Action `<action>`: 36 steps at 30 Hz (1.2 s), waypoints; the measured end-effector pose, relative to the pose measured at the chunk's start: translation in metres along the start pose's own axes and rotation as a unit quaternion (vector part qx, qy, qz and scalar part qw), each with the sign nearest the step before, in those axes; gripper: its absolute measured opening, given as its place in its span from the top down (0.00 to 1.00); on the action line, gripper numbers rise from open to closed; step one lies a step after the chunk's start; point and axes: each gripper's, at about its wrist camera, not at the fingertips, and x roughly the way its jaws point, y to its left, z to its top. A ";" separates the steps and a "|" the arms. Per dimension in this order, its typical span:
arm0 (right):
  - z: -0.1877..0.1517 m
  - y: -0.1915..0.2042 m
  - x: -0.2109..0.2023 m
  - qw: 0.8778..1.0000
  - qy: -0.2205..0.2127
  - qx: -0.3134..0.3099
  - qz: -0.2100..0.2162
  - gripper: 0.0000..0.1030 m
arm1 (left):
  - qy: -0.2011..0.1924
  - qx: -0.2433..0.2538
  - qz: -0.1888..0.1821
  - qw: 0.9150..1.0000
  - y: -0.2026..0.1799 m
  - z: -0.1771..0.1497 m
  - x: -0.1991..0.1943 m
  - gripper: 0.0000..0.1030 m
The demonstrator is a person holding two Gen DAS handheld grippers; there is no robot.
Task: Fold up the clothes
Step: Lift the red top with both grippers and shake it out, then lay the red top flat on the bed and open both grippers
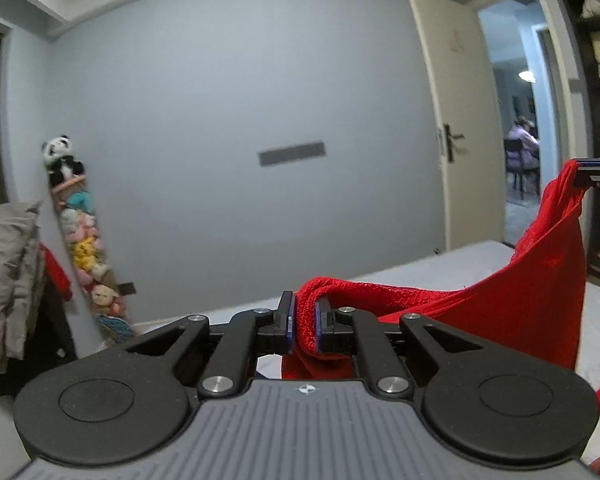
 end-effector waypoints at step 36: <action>-0.248 0.044 0.280 0.937 0.298 0.110 0.148 0.47 | 0.258 -0.023 -0.026 0.966 -0.030 -0.169 0.285 0.59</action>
